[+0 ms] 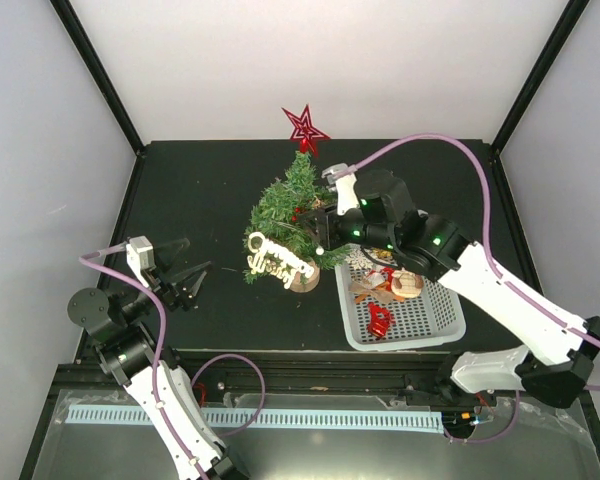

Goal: Decorate the small christmas tree

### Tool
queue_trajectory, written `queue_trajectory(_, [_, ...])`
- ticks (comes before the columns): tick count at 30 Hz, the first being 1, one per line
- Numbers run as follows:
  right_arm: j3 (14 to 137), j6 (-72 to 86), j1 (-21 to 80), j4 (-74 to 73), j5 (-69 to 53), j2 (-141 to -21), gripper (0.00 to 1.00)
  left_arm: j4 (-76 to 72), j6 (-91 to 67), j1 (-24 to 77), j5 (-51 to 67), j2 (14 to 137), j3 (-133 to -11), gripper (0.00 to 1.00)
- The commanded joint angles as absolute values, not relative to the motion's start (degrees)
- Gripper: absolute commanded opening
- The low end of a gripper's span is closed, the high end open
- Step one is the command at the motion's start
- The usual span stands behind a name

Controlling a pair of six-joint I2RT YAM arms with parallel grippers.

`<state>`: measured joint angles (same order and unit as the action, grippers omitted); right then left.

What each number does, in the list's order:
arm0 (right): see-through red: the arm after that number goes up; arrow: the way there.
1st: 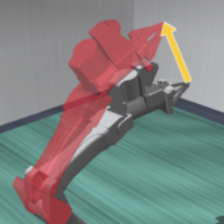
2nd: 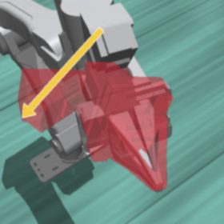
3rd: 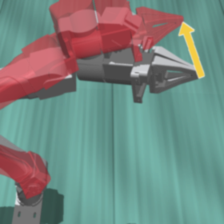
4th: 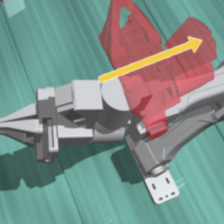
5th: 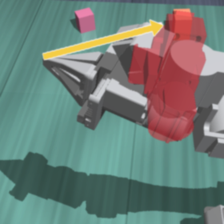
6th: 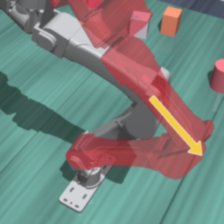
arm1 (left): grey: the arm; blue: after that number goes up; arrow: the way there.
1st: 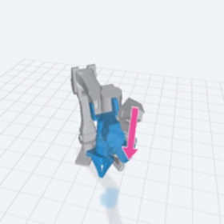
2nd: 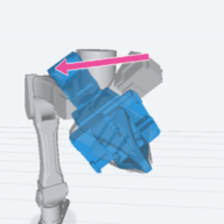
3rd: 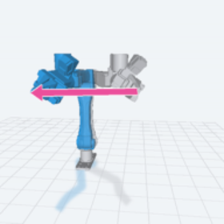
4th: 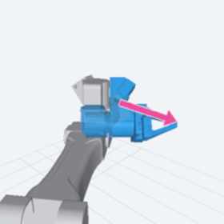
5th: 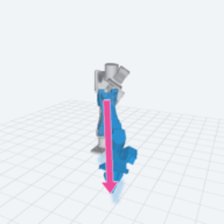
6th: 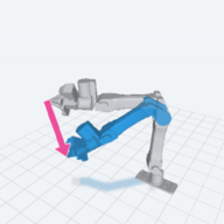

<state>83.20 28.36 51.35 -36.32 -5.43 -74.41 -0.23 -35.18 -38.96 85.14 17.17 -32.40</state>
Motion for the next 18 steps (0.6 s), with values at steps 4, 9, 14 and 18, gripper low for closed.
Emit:
queue_trajectory(4, [81.19, 27.84, 51.59, -35.44, -4.02, -69.48, 0.35, -1.85, -35.86, -39.76, 85.69, 15.63, -31.84, 0.99])
queue_trajectory(9, [80.07, 28.07, 51.61, -35.13, -2.56, -68.78, 0.36, -1.85, -36.17, -40.16, 85.53, 15.0, -31.64, 0.99])
queue_trajectory(14, [80.26, 28.35, 51.62, -35.37, -0.78, -69.53, 0.23, -1.85, -36.21, -40.34, 85.53, 14.9, -31.55, 0.99])
queue_trajectory(18, [79.01, 30.08, 51.58, -36.62, 5.09, -68.34, 0.17, -1.85, -36.33, -40.34, 85.63, 14.86, -31.53, 0.99])
